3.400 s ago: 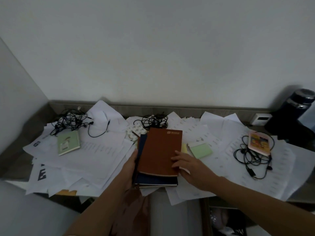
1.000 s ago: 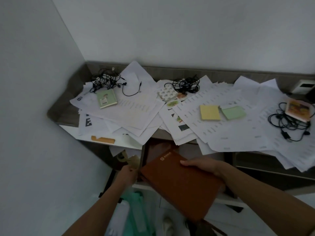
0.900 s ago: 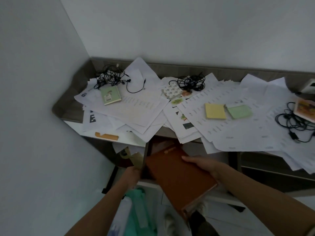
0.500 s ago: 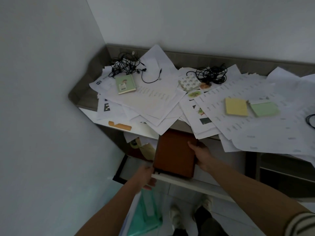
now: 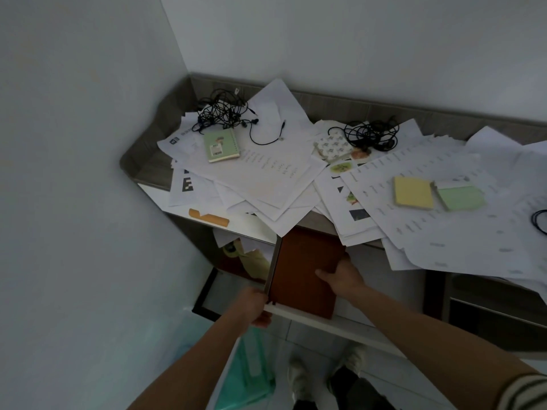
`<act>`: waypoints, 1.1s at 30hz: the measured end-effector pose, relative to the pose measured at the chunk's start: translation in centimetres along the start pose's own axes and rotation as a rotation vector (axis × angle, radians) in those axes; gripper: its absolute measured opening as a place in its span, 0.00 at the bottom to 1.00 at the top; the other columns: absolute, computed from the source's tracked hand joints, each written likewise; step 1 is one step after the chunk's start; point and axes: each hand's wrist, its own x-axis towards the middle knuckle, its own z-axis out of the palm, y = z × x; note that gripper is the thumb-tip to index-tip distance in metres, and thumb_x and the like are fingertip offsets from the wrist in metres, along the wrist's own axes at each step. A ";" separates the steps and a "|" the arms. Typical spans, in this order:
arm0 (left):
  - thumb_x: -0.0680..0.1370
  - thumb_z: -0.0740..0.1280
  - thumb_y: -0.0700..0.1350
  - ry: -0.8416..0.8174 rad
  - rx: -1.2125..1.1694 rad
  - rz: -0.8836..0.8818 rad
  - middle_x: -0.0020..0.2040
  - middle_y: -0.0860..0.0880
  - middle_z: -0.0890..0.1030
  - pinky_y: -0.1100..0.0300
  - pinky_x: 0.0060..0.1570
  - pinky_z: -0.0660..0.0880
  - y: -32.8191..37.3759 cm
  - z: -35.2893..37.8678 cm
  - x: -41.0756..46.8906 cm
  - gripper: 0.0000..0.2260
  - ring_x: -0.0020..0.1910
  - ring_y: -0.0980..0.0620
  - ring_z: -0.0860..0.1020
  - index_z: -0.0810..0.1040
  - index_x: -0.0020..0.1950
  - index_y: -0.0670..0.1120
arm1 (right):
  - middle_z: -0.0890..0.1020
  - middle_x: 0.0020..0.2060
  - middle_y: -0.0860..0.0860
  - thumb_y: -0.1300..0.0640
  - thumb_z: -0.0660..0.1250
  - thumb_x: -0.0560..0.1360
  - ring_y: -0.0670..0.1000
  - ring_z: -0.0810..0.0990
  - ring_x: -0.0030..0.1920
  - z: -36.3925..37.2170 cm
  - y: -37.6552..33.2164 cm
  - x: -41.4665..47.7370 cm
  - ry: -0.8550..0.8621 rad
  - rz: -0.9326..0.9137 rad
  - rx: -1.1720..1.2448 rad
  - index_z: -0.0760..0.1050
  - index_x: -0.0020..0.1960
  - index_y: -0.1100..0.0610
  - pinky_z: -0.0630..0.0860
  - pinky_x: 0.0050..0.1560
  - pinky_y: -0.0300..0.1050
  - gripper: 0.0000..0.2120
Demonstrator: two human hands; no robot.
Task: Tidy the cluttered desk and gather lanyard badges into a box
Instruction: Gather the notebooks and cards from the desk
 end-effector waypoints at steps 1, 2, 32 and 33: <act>0.82 0.55 0.39 0.008 0.003 0.005 0.44 0.36 0.79 0.55 0.36 0.79 0.0 0.0 0.0 0.10 0.31 0.47 0.78 0.75 0.54 0.36 | 0.74 0.66 0.58 0.49 0.72 0.74 0.58 0.75 0.63 -0.1 0.0 0.2 -0.005 -0.003 -0.012 0.59 0.72 0.63 0.73 0.61 0.46 0.36; 0.81 0.56 0.38 0.016 0.004 0.008 0.42 0.36 0.79 0.55 0.36 0.79 0.0 0.1 0.0 0.10 0.30 0.48 0.77 0.75 0.53 0.35 | 0.74 0.66 0.58 0.48 0.72 0.74 0.57 0.75 0.64 -0.2 0.0 0.3 -0.013 0.000 -0.028 0.58 0.73 0.63 0.73 0.60 0.45 0.37; 0.78 0.63 0.48 0.559 0.411 0.622 0.49 0.46 0.80 0.57 0.45 0.74 14.3 4.3 -5.2 0.08 0.44 0.50 0.79 0.77 0.53 0.45 | 0.82 0.38 0.45 0.53 0.67 0.77 0.44 0.83 0.36 -19.6 -2.4 -6.9 0.203 -0.547 -0.098 0.79 0.54 0.54 0.78 0.39 0.41 0.08; 0.78 0.64 0.48 0.570 0.397 0.619 0.50 0.46 0.80 0.57 0.46 0.74 14.7 3.9 -4.9 0.09 0.45 0.49 0.78 0.77 0.53 0.45 | 0.82 0.39 0.46 0.52 0.67 0.77 0.44 0.83 0.37 -20.0 -2.7 -6.5 0.202 -0.535 -0.118 0.79 0.55 0.53 0.78 0.38 0.41 0.09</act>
